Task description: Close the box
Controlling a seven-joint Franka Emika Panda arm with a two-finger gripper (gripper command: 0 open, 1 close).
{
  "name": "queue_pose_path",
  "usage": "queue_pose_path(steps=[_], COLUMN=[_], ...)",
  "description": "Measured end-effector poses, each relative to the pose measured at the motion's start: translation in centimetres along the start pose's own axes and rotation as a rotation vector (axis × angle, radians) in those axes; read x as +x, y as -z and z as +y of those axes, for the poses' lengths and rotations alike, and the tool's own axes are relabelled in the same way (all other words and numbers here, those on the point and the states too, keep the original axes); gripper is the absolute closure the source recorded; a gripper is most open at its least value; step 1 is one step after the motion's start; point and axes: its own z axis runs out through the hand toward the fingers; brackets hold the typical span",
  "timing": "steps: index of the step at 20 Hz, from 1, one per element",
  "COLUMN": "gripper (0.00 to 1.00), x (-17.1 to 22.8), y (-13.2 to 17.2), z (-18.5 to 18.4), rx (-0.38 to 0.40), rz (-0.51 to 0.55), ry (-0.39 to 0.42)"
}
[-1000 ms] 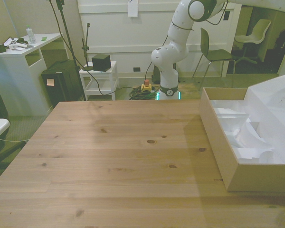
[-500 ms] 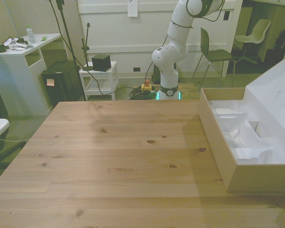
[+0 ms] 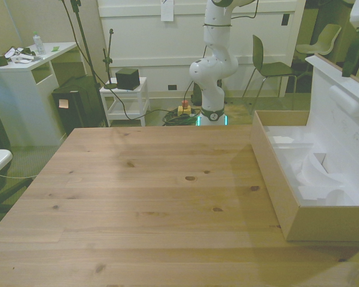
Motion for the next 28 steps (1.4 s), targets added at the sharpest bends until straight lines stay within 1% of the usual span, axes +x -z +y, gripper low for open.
queue_pose_path(steps=[3,6,9,11,13,15,17,20,22,25,28], gripper=[0.0,0.0,0.0,0.0,0.0,0.0,0.0,0.0,0.0,0.0,0.0], x=[0.1,0.7,1.7,2.4,3.3,4.3,4.8,4.1,3.3,2.9,2.8], y=[-0.5,-0.7,-1.6,-3.3,-5.6,-7.9,-10.1,-14.0,-16.5,-19.2,-21.5], z=[4.1,9.5,14.9,18.8,22.9,26.6,29.5,32.7,34.3,35.1,34.5], rx=[0.017,0.039,0.061,0.08,0.105,0.152,0.208,0.27,0.283,0.284,0.291], rz=[-0.006,-0.015,-0.029,-0.046,-0.069,-0.103,-0.137,-0.2,-0.234,-0.258,-0.282], ry=[-0.045,-0.087,-0.118,-0.14,-0.168,-0.194,-0.2,-0.181,-0.18,-0.197,-0.181])
